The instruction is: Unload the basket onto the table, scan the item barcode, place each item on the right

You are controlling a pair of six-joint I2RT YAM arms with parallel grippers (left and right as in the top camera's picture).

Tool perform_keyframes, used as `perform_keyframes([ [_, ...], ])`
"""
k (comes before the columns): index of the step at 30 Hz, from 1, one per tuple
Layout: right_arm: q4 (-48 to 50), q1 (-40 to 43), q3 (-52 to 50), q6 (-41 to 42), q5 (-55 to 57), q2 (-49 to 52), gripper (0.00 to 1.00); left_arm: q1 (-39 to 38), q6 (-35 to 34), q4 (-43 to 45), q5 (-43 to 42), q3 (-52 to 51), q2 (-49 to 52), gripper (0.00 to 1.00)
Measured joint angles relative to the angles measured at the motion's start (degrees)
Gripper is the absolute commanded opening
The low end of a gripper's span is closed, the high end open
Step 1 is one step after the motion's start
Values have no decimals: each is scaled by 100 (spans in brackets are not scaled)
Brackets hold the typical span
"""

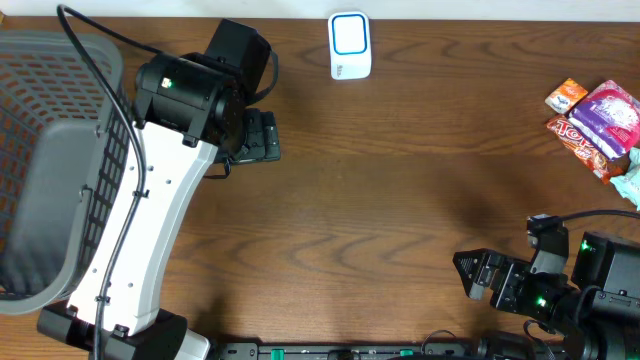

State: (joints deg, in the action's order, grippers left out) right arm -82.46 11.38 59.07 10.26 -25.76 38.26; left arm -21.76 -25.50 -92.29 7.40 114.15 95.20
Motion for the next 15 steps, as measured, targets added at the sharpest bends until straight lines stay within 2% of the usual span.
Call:
perform_keyframes([
  [15,-87,0,0,87,11,-2,99,0,0,0,0,0,0,98],
])
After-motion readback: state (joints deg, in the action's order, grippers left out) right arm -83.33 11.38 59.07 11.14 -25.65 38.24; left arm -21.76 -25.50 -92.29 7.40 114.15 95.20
